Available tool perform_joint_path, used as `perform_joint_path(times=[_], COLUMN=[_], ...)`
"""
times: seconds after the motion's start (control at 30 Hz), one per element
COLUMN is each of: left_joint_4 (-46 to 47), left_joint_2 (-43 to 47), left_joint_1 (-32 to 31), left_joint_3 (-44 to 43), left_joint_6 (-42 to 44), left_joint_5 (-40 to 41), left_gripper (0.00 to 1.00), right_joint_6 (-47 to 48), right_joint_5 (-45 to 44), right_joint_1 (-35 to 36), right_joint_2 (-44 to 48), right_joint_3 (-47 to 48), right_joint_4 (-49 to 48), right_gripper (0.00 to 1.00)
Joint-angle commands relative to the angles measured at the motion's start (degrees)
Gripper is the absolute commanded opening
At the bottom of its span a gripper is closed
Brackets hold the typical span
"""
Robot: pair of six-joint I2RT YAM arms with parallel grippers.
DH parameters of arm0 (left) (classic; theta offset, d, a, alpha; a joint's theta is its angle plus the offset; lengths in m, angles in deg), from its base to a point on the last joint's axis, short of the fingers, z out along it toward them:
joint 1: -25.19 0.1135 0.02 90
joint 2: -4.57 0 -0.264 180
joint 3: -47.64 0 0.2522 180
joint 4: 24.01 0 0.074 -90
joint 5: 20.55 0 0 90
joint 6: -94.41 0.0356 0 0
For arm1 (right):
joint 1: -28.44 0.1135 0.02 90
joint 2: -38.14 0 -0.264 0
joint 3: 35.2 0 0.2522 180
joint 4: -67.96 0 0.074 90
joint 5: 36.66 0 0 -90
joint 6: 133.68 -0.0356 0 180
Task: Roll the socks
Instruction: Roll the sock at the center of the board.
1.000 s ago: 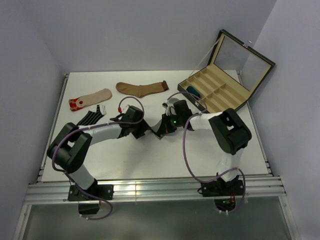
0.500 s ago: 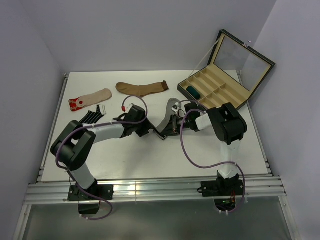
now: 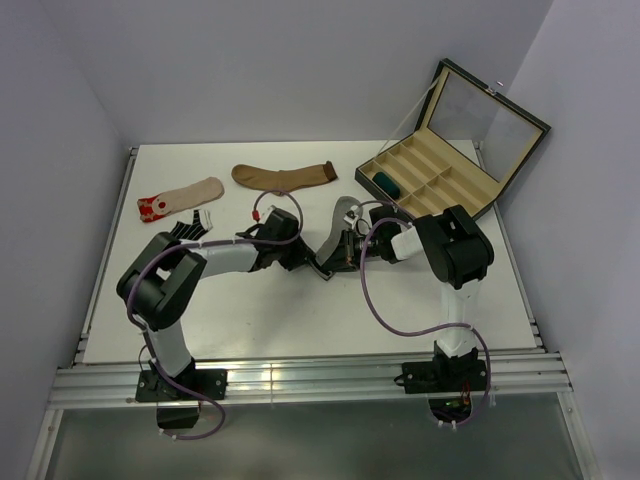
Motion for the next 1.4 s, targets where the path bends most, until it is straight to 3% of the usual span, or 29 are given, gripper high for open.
perform_joint_path(times=[0.0,0.13,0.23,0.27,0.37,0.47,0.67,0.77,1.23,1.37], left_joint_4=[-1.26,-3.28,-6.53,-8.19,-11.44,-14.97,-20.6,-21.13,-19.9,-19.72], left_joint_2=[-2.57,-3.28,-4.07,-4.33,-4.69,-5.21,-5.39,-5.39,-5.56,-5.92], left_joint_1=[-0.61,-0.7,-0.7,-0.61,-0.7,-0.52,-0.26,-0.26,-0.26,-0.17], left_joint_3=[-1.22,-1.31,-2.97,-3.94,-5.52,-8.51,-12.64,-13.17,-12.91,-13.09], left_joint_6=[0.74,0.38,1.61,2.4,4.33,7.32,11.89,12.34,11.11,10.58], left_joint_5=[-1.36,-1.28,-1.28,0.55,1.62,4.16,7.6,7.25,4.61,3.91], left_gripper=[0.38,0.19,0.04,0.0,0.0,0.0,0.0,0.0,0.0,0.0], right_joint_6=[2.74,4.05,7.04,8.87,11.43,15.82,24.08,26.37,32.97,33.68], right_joint_5=[-6.37,-8.04,-11.8,-13.22,-21.47,-33.3,-53.28,-57.34,-65.16,-67.46], right_joint_1=[-0.13,-0.04,0.48,0.83,2.59,5.66,16.38,20.86,30.36,32.04], right_joint_2=[-1.45,0.93,5.14,7.85,12.78,19.11,28.08,28.71,19.39,17.2], right_joint_3=[-0.92,-1.1,-1.18,-1.1,-1.27,-0.92,-2.58,-2.77,0.75,1.63], right_joint_4=[5.95,7.8,10.95,12.1,16.05,19.84,19.06,17.3,17.29,18.17], right_gripper=[0.01,0.06,0.2,0.29,0.39,0.42,0.45,0.46,0.45,0.33])
